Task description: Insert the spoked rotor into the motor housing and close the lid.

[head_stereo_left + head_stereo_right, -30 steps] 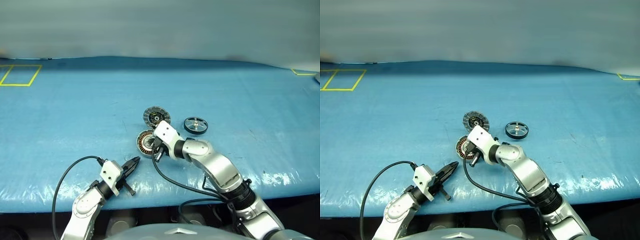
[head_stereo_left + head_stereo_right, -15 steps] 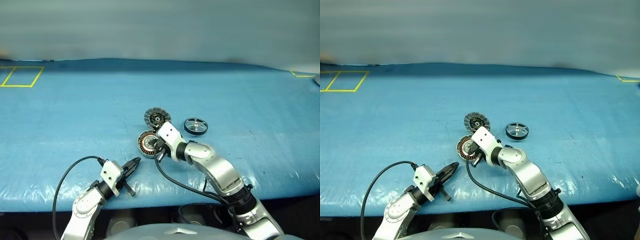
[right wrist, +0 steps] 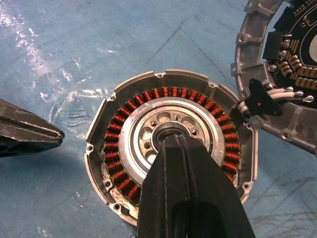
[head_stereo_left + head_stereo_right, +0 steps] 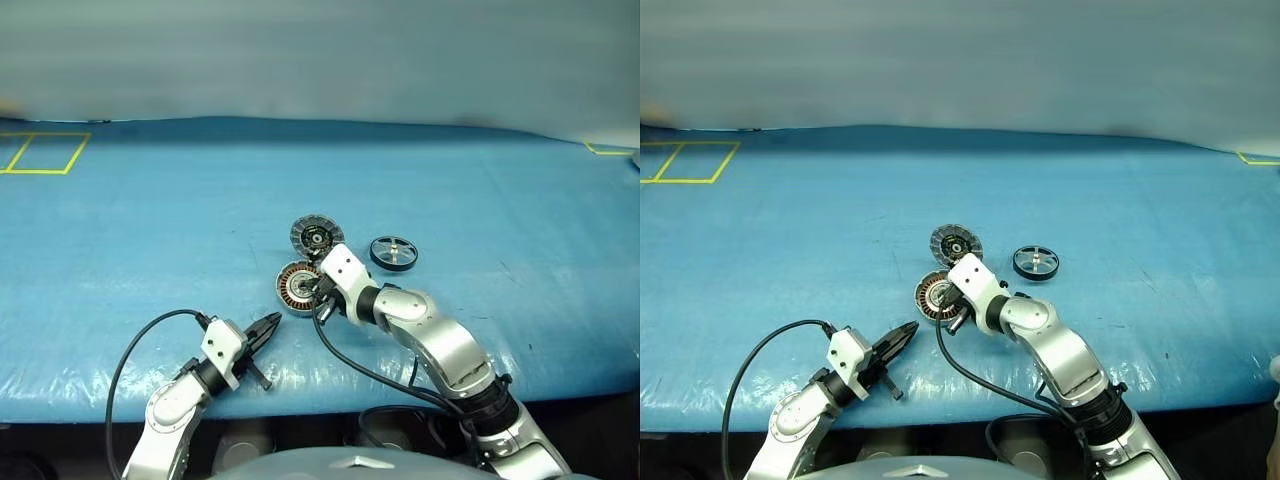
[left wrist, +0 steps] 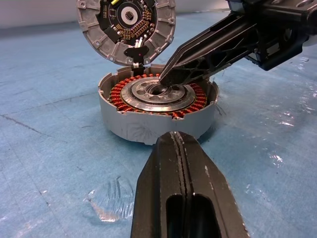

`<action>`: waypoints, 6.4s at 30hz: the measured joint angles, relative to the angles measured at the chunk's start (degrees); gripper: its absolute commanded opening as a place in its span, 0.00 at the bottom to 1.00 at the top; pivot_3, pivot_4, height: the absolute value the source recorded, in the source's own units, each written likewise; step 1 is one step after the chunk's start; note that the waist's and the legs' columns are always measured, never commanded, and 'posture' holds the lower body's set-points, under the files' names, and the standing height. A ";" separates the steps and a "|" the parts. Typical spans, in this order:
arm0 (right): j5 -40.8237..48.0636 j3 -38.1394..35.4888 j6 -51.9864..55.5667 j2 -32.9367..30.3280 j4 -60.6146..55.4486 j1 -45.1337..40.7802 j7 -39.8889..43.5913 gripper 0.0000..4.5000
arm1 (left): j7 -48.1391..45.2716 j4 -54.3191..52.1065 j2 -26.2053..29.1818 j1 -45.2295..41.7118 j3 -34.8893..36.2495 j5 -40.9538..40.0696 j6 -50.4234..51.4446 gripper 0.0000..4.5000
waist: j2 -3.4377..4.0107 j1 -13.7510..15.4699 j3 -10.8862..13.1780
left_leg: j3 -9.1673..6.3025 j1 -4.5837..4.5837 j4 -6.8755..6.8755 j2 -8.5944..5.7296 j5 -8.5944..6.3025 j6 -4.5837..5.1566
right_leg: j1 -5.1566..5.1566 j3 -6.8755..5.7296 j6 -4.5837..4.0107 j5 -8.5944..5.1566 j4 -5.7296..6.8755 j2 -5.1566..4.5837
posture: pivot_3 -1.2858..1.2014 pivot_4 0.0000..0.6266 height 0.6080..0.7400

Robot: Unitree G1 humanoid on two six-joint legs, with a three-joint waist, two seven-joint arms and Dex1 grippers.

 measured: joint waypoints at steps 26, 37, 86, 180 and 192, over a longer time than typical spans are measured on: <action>0.62 0.35 4.31 -0.89 -1.49 -1.09 -1.17 0.00 | 0.67 0.04 -0.01 -0.55 0.08 -0.42 0.13 0.00 | 0.00 -0.04 0.04 | -0.01 0.00 0.00 0.00 0.00 0.00 | -0.03 0.00 0.01 -0.01 -0.01 0.02 | 0.52 0.24 1.00; 0.64 0.53 4.19 0.20 -0.53 -2.05 -1.13 0.00 | 1.20 0.12 -0.01 -0.52 0.08 -0.42 0.08 0.00 | 0.01 -0.09 0.05 | 0.01 -0.01 -0.01 0.02 0.00 0.00 | -0.04 0.00 0.01 -0.01 0.00 0.03 | 0.52 0.24 1.00; 1.86 1.72 3.69 3.33 1.58 -2.40 -1.69 0.00 | 1.95 0.35 0.10 -0.41 0.19 -0.40 -0.36 0.00 | 0.04 -0.11 0.08 | 0.00 0.04 -0.02 0.02 0.00 0.00 | -0.07 0.00 0.00 -0.01 -0.01 0.03 | 0.52 0.24 1.00; 3.89 -1.71 2.62 1.51 0.65 -0.83 -1.76 0.00 | 1.36 1.21 0.20 -0.93 1.25 -0.47 -1.51 0.00 | 0.08 -0.02 0.12 | 0.00 -0.11 -0.02 0.00 -0.01 0.02 | -0.05 0.00 0.04 0.01 -0.03 0.01 | 0.52 0.24 1.00; 4.72 -4.43 3.23 2.69 -0.59 -0.88 -3.63 0.00 | 1.27 1.21 0.17 -0.97 1.25 -0.50 -1.50 0.00 | 0.10 -0.06 0.14 | 0.01 -0.10 -0.03 0.01 -0.01 0.02 | -0.06 0.01 0.04 0.01 -0.03 0.04 | 0.52 0.24 1.00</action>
